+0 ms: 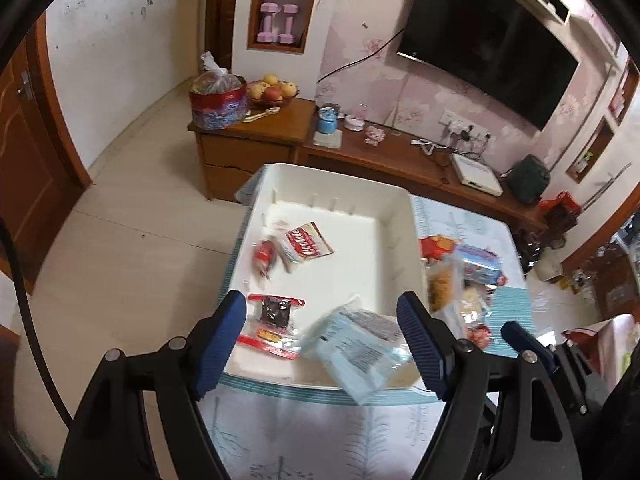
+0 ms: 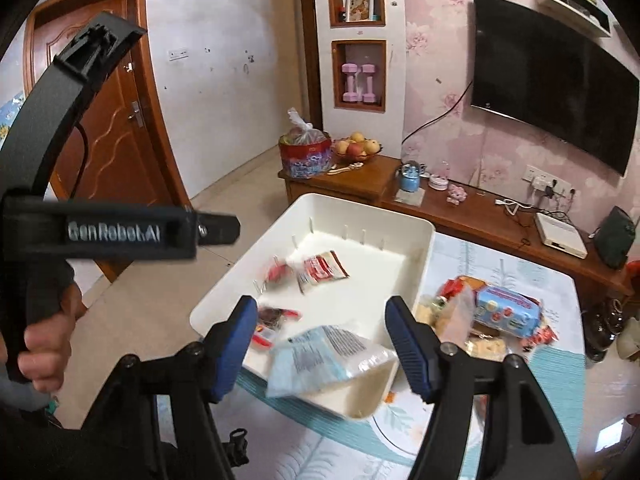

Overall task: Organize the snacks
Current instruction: 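Withdraw both tools from the tray toward the remaining snacks, then grasp the tall clear bread bag with left tool while right tool approaches the orange snack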

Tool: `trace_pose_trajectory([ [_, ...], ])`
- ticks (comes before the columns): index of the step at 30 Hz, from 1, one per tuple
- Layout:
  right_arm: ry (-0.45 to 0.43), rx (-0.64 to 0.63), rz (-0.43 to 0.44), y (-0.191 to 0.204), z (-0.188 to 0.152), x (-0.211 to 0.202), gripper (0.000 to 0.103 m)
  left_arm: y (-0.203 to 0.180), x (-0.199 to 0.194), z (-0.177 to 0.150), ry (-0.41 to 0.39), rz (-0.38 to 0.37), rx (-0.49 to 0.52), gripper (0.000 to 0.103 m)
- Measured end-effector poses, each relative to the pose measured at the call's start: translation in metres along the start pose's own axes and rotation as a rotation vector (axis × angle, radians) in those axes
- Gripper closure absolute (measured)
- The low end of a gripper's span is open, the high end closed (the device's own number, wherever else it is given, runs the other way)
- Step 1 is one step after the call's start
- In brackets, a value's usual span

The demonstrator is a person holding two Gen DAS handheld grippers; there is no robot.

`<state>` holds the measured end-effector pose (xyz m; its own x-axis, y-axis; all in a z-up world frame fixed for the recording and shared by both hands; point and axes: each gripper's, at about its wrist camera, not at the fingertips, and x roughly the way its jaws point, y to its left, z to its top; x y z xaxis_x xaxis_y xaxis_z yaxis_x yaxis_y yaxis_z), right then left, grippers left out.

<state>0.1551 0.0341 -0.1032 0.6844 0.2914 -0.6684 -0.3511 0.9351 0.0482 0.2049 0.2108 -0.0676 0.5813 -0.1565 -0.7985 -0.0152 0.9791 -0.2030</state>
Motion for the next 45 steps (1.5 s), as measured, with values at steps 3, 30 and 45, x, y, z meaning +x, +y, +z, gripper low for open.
trace_pose_trajectory([
  [3,0.004,0.021,-0.014,-0.01,-0.008,-0.01,0.036,-0.008,-0.006,-0.006,-0.007,-0.034,0.005,0.026],
  [30,0.043,0.072,-0.149,-0.152,-0.085,-0.026,0.036,-0.169,0.041,-0.017,0.07,-0.12,0.235,0.024],
  [45,0.159,0.062,-0.156,-0.193,-0.117,0.043,0.036,-0.209,0.158,-0.018,0.207,-0.027,0.283,0.024],
])
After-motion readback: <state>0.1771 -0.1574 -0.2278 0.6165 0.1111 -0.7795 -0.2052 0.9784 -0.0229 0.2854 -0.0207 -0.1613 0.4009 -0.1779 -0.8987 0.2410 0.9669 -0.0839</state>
